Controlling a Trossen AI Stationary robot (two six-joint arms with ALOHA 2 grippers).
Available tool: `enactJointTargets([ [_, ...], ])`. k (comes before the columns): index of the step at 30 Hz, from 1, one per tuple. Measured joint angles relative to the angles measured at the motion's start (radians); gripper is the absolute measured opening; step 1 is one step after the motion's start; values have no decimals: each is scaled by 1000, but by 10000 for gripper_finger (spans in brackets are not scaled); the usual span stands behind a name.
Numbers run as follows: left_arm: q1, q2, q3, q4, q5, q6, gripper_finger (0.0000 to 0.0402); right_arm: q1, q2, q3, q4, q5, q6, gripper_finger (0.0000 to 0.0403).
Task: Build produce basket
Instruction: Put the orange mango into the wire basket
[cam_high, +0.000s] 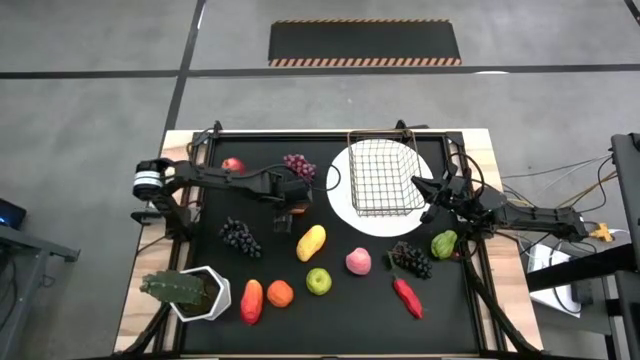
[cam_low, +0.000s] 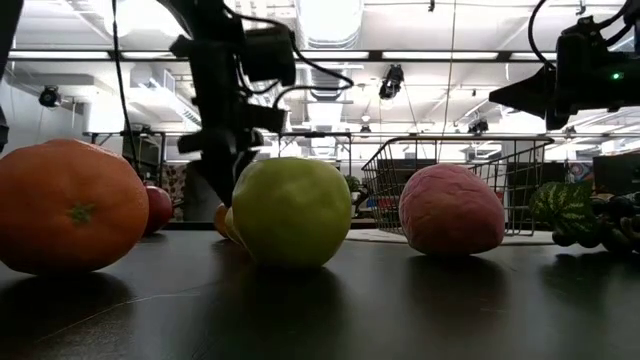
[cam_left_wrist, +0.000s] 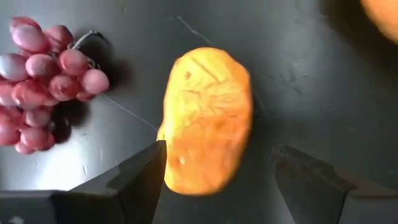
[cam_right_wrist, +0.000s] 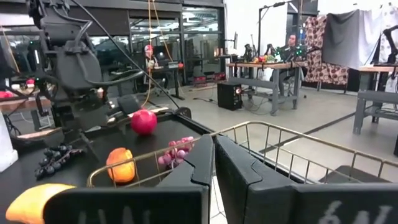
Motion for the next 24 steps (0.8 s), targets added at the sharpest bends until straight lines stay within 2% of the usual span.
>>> enactJointTargets([
  [20, 57, 9, -37, 80, 16, 53, 267, 0, 0, 0, -42, 0, 27, 9],
  [24, 57, 9, -43, 89, 21, 53, 253, 0, 0, 0, -45, 0, 27, 9],
])
